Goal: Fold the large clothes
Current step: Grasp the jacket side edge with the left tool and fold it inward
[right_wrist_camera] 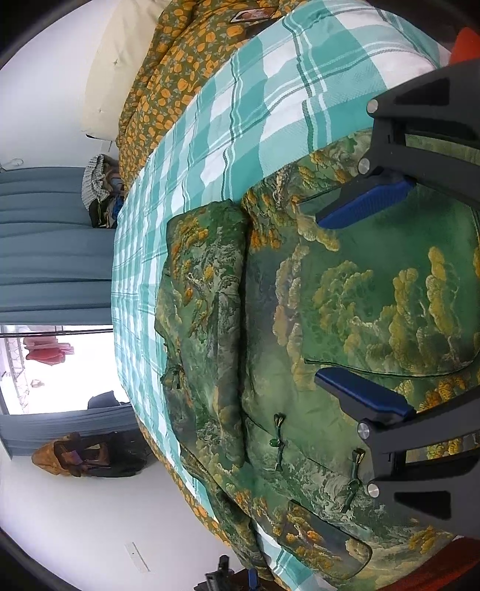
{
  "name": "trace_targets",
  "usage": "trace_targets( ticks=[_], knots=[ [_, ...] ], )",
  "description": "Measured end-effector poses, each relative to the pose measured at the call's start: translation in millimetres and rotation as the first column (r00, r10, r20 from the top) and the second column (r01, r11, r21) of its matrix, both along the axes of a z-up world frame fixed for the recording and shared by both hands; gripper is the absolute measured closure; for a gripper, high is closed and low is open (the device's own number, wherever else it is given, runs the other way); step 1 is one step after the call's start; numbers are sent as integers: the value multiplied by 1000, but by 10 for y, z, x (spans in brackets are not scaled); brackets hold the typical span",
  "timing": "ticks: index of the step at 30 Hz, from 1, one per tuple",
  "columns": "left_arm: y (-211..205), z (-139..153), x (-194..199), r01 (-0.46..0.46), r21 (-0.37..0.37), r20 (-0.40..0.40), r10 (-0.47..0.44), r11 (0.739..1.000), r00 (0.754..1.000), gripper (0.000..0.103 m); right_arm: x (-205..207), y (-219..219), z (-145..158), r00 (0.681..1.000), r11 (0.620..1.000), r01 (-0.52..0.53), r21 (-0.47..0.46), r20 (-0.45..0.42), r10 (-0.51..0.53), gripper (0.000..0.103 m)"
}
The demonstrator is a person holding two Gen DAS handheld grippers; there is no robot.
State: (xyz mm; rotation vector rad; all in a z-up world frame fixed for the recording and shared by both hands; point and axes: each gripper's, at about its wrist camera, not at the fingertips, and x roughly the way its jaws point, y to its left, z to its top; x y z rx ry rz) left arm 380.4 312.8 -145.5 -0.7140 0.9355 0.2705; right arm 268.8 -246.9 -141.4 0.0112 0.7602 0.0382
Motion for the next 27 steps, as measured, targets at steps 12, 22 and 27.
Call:
trace_targets(
  ticks=[12, 22, 27],
  knots=[
    [797, -544, 238, -330, -169, 27, 339, 929, 940, 19, 100, 235, -175, 997, 998, -59, -37, -58, 57, 24],
    [186, 541, 594, -94, 191, 149, 65, 977, 987, 90, 109, 119, -134, 998, 999, -42, 21, -40, 43, 24],
    [-994, 1359, 815, 174, 457, 228, -304, 872, 925, 90, 95, 3, -88, 1000, 998, -14, 55, -24, 15, 24]
  ],
)
